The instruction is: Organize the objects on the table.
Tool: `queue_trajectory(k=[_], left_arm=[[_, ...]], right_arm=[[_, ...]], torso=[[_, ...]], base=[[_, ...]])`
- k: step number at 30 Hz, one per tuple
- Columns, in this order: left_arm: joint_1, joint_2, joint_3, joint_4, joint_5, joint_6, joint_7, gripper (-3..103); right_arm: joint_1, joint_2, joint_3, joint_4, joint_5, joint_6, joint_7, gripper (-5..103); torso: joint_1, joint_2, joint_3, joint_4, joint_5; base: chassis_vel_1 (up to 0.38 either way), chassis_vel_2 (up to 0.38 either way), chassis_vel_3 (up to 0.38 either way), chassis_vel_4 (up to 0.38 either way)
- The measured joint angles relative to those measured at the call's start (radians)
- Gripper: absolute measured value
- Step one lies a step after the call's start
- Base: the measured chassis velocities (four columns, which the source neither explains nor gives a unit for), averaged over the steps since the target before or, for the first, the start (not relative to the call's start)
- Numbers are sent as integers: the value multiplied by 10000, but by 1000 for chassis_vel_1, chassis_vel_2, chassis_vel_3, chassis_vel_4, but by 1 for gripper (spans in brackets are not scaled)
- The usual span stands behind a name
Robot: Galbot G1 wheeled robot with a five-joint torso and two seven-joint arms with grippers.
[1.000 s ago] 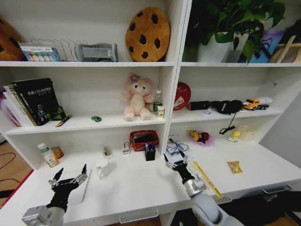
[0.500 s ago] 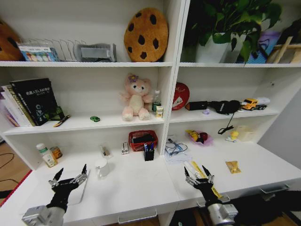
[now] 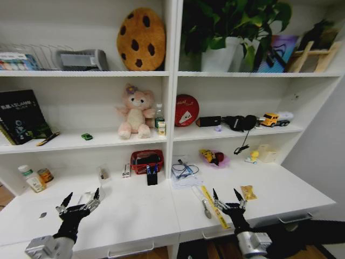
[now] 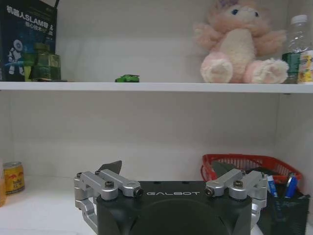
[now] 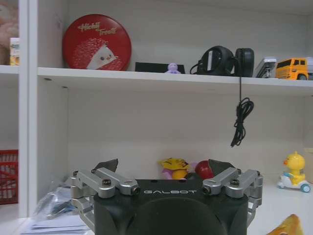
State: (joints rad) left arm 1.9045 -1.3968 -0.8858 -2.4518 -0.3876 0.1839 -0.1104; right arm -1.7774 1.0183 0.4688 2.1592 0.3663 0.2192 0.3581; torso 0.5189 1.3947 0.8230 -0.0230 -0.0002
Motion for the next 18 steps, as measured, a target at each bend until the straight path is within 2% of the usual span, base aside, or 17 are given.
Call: queue_trajectory(k=[1, 2, 3, 5, 6, 9, 11, 15, 17, 18], left_arm=[[0, 0, 1, 0, -1, 0, 4, 100], [0, 0, 1, 0, 0, 0, 7, 100], [0, -1, 1, 0, 0, 0, 2, 100], [0, -1, 2, -1, 0, 0, 7, 100], [0, 0, 3, -1, 0, 0, 10, 100], [0, -1, 4, -1, 0, 0, 14, 100], [0, -1, 5, -1, -1, 0, 16, 100], [0, -1, 5, -1, -1, 0, 16, 100], [1, -1, 3, -1, 0, 0, 12, 100], [1, -1, 3, -1, 0, 0, 12, 100]], right_arm=[[116, -27, -82, -54, -9, -27, 140, 100], [400, -63, -261, -199, -186, -29, 603, 100], [558, -82, -346, -304, -294, -29, 836, 100], [669, -91, -383, -366, -337, -29, 955, 100], [838, -113, -486, -403, -351, -52, 1112, 100], [912, -150, -569, -363, -275, -145, 1172, 100], [1039, -280, -784, -9, 438, -635, 1126, 100], [1101, -312, -838, 80, 691, -807, 1119, 100], [1420, -408, -1032, 241, 1167, -1280, 1313, 100], [1420, -408, -1032, 241, 1167, -1280, 1313, 100]], torso=[[4, -2, 3, -7, -2], [2, -1, 1, -3, 12], [-3, 2, -2, 0, 6], [-4, 3, -2, 0, -2], [4, -2, 3, -3, 12], [3, -2, 2, -2, 10], [-2, 1, 0, -9, 0], [0, 0, 1, -12, 3], [-1, 2, -1, -4, -5], [-1, 2, -1, -4, -5]], base=[[-302, -302, 284, 296], [-320, -300, 305, 294], [-294, -280, 305, 294], [-294, -280, 268, 253], [-181, -272, 152, 227], [-111, -208, 152, 95], [-2, -38, 64, 8], [10, 23, -21, -35], [82, 106, -48, -54], [82, 104, -56, -38]])
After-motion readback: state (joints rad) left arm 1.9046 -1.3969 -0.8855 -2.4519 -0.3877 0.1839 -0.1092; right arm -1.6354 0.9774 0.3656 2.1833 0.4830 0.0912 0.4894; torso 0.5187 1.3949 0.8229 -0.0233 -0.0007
